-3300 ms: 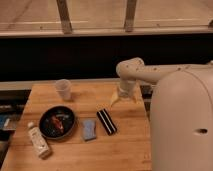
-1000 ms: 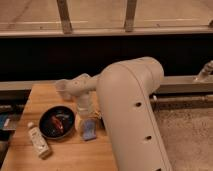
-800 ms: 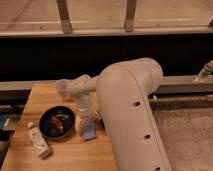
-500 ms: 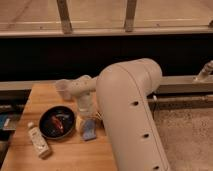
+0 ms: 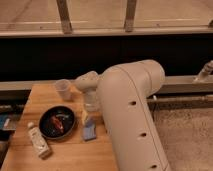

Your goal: Wipe the white sponge on the table

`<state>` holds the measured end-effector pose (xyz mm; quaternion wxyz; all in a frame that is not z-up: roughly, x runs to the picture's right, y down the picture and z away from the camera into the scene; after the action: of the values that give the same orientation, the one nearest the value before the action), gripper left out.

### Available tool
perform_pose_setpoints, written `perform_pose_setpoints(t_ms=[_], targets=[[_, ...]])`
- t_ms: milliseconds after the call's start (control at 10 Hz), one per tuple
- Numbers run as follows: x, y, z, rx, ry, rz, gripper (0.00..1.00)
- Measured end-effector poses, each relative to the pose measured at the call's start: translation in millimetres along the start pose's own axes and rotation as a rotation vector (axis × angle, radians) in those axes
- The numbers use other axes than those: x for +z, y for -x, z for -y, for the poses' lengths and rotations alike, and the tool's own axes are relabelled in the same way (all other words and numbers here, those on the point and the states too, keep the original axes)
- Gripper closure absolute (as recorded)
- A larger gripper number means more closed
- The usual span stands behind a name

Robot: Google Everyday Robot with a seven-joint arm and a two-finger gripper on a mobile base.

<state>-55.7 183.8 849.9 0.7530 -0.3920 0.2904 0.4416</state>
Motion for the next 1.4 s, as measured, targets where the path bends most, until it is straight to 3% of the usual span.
perform_pose_setpoints(t_ms=[400,1200,1400], targets=[[4.3,-2.6,10.1,0.035,0.007,-0.009,0.2],[12.1,-13.8,-16.1,-0.021,0.025,-0.019,0.21],[15.4,-15.1,-21.2,-0.041,0.01,-0.018,0.38]])
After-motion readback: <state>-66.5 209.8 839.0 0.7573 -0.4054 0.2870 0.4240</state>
